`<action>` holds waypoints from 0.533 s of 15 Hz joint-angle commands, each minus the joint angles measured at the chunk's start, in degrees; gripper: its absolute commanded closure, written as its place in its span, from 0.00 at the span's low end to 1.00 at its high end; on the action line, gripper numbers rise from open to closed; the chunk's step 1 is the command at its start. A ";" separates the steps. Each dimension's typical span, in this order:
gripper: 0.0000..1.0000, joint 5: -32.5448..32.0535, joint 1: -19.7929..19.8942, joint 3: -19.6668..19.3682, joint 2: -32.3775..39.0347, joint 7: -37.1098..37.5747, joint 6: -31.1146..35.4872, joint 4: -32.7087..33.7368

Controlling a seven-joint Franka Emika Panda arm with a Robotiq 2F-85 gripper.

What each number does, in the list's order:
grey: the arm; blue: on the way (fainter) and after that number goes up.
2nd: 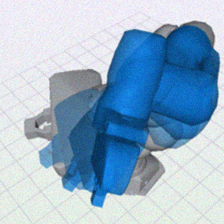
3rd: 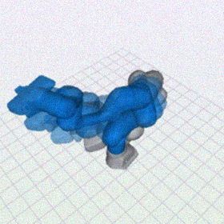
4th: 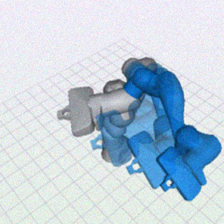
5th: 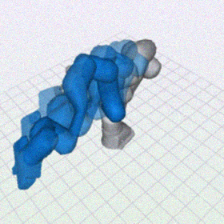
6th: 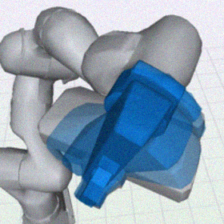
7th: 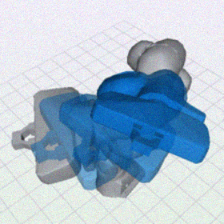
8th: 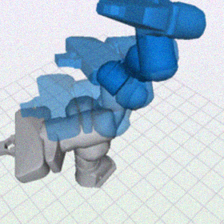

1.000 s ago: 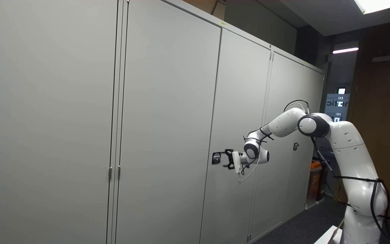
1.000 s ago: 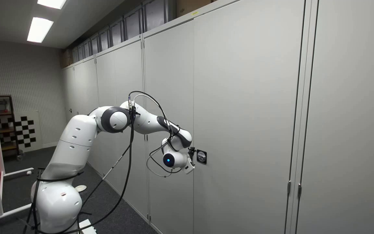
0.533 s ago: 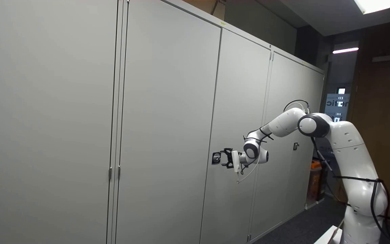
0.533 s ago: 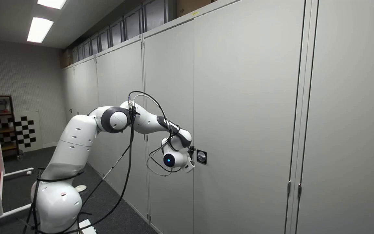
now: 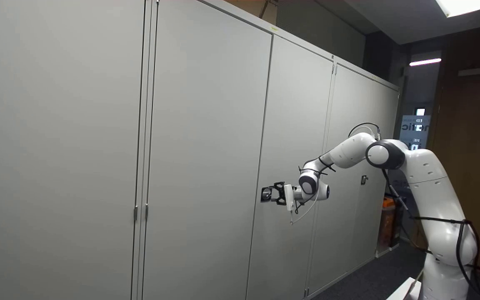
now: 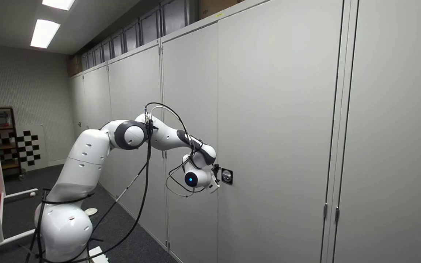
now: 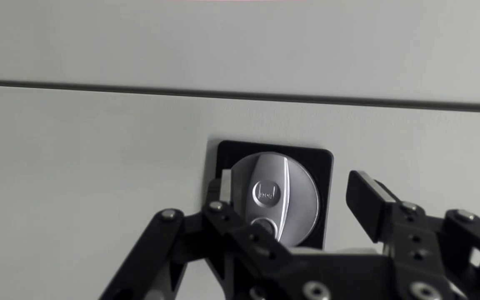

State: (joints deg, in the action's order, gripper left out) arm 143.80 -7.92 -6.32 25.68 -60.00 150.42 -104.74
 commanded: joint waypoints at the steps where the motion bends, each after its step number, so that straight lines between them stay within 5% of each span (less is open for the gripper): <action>1: 0.25 0.37 0.00 -0.52 2.75 1.56 -0.28 4.41; 8: 0.21 1.00 -0.01 -0.59 6.85 2.05 -1.35 8.51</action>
State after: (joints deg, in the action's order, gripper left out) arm 143.94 -7.89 -6.42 30.72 -59.35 150.42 -98.68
